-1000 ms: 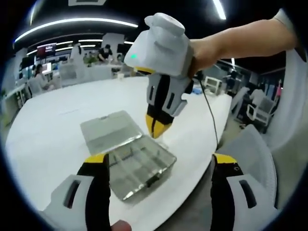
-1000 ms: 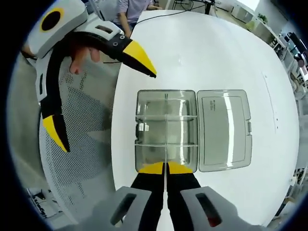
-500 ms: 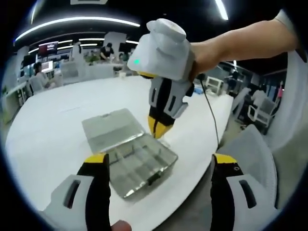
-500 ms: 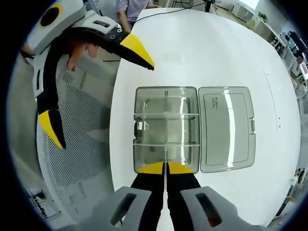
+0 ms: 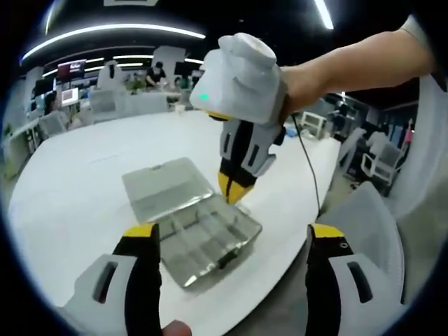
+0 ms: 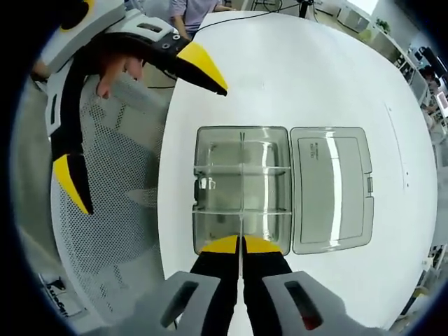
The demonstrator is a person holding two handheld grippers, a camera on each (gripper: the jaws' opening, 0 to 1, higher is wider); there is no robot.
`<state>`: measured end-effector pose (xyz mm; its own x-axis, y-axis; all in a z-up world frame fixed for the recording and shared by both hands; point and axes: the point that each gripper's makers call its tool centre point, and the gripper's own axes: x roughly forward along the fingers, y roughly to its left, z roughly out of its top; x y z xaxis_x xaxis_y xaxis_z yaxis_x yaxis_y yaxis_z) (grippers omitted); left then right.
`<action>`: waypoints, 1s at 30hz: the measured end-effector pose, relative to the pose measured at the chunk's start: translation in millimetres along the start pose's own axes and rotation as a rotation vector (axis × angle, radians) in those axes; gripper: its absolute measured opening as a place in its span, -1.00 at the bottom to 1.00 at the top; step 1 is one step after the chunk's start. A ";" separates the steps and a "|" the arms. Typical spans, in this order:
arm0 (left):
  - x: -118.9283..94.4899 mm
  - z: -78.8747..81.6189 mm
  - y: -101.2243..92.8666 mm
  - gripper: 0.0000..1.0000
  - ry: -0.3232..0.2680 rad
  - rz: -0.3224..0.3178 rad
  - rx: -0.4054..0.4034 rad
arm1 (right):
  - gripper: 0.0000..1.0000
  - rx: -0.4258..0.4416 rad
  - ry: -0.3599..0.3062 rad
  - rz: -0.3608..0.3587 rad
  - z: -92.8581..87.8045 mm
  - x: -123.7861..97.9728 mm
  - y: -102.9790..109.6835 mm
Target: Insert the divider into the dual guide fixture by aligning both edges with the guide slots and pushing it downward to the bottom, including one-sided entry, uneven engagement, binding, and posture correction.
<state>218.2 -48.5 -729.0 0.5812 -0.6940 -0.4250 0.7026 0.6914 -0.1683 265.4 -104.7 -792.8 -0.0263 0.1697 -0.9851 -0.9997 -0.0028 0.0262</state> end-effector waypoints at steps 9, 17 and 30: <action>-0.6 -0.6 0.9 0.67 0.000 -0.002 -0.006 | -1.00 0.019 -0.002 -0.002 -1.7 5.4 0.6; -2.0 -1.6 1.0 0.65 0.001 -0.003 -0.001 | -1.00 0.024 -0.006 -0.002 -4.1 10.4 0.1; -2.6 -3.1 3.0 0.64 0.003 0.003 -0.011 | -1.00 -0.018 -0.007 -0.005 -6.6 20.4 -2.2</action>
<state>217.6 -44.0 -731.2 0.5818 -0.6914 -0.4284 0.6966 0.6954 -0.1766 267.0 -107.7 -814.1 -0.0211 0.1770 -0.9840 -0.9996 -0.0198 0.0179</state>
